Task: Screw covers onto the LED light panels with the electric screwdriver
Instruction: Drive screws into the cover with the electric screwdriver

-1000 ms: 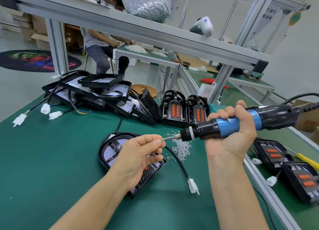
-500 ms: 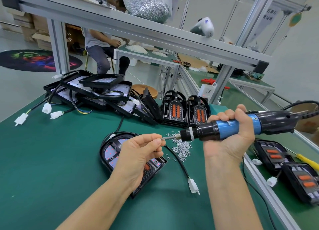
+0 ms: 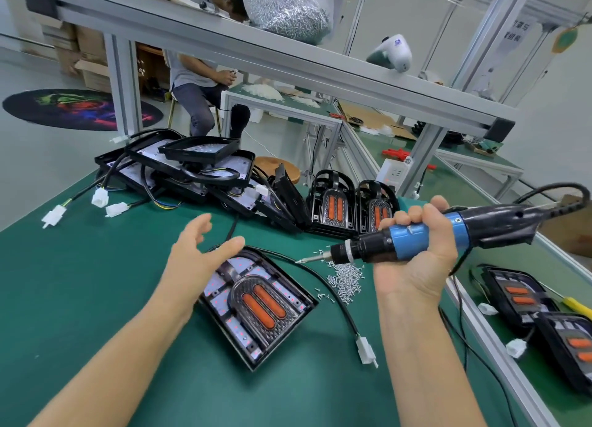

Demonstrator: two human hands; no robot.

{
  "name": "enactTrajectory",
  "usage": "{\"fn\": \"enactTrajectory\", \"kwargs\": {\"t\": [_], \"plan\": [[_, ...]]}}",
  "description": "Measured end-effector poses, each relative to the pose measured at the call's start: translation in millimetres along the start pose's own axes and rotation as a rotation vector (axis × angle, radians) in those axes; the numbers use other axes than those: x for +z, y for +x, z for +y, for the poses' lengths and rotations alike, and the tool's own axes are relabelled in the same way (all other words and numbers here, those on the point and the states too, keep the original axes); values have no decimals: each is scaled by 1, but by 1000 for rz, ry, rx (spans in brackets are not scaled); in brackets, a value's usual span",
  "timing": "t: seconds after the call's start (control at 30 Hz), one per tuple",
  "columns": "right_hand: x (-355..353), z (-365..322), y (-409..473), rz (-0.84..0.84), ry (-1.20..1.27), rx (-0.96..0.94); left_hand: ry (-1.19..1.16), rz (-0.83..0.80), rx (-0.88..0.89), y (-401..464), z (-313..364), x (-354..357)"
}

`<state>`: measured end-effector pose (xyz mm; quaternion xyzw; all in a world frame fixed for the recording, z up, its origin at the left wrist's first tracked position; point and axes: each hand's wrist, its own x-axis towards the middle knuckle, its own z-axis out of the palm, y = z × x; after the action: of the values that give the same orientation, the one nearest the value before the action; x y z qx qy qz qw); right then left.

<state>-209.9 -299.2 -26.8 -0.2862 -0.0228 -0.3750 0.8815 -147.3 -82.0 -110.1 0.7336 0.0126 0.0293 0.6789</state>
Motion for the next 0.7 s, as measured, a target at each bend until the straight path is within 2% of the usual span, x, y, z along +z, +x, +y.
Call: {"fn": "enactTrajectory", "kwargs": {"t": [0.1,0.2,0.27,0.47,0.7], "plan": [[0,14,1,-37,-55,9,213,-164,-192,5,-19,-14],[1,30,2,-52,-125,5,508,-182,-165,7,-27,-10],[3,41,3,-54,-161,8,597,-155,-129,10,-27,-5],[8,71,8,-62,-218,37,521,-175,-79,11,-29,-1],[8,97,5,-72,-346,52,599,-136,-52,13,-40,1]]}}
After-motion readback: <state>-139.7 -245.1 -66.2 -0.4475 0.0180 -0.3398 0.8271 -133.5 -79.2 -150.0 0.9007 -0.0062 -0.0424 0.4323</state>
